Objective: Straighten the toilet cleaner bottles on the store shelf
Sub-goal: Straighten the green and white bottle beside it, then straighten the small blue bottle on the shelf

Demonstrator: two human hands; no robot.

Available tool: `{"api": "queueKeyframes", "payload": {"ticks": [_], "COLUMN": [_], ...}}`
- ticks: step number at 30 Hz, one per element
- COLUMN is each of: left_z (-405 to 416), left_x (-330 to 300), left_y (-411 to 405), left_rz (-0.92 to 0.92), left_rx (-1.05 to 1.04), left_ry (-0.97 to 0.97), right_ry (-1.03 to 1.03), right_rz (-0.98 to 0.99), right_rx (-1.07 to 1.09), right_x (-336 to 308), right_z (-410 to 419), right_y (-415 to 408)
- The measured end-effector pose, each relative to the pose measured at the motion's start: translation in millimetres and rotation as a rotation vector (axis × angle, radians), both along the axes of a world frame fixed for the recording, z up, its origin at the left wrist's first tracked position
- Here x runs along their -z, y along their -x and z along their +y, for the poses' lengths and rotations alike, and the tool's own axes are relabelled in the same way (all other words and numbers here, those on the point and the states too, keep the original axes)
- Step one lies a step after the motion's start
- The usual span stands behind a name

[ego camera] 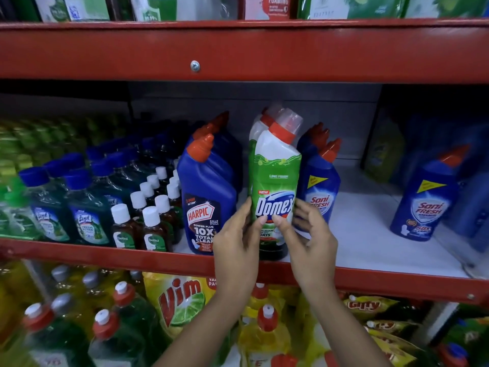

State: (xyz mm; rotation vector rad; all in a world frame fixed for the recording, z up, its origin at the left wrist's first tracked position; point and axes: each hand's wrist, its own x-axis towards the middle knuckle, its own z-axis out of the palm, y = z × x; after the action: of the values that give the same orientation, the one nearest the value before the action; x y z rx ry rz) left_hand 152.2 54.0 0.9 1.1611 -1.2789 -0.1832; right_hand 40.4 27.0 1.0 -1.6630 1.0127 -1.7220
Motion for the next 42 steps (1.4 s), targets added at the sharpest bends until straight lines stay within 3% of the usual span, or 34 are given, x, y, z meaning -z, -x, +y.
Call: {"api": "queueKeyframes", "payload": {"ticks": [7, 11, 14, 20, 25, 31, 37, 42], "left_z": [8, 15, 16, -1, -41, -99, -131, -130], "left_x": [-1, 3, 3, -9, -17, -30, -27, -23], "left_y": [7, 24, 49, 125, 187, 235, 251, 249], "left_rz": [-0.038, -0.115, -0.192, -0.150, -0.049, 0.059, 0.177, 0.166], "left_rx": [-0.054, -0.193, -0.128, 0.315, 0.520, 0.495, 0.424, 0.435], "left_ry": [0.024, 0.165, 0.258, 0.015, -0.229, -0.311, -0.241, -0.182], "right_ry": [-0.049, -0.069, -0.054, -0.102, -0.161, -0.201, -0.243, -0.189], "right_rz": [0.031, -0.032, -0.095, -0.184, -0.141, -0.123, -0.152, -0.127], "right_rx": [-0.050, -0.029, -0.017, 0.060, 0.116, 0.185, 0.272, 0.283], "right_x": [-1, -5, -6, 1, -9, -17, -10, -9], "right_z": [4, 14, 27, 26, -8, -57, -87, -91], "right_y": [8, 33, 66, 143, 197, 225, 233, 234]}}
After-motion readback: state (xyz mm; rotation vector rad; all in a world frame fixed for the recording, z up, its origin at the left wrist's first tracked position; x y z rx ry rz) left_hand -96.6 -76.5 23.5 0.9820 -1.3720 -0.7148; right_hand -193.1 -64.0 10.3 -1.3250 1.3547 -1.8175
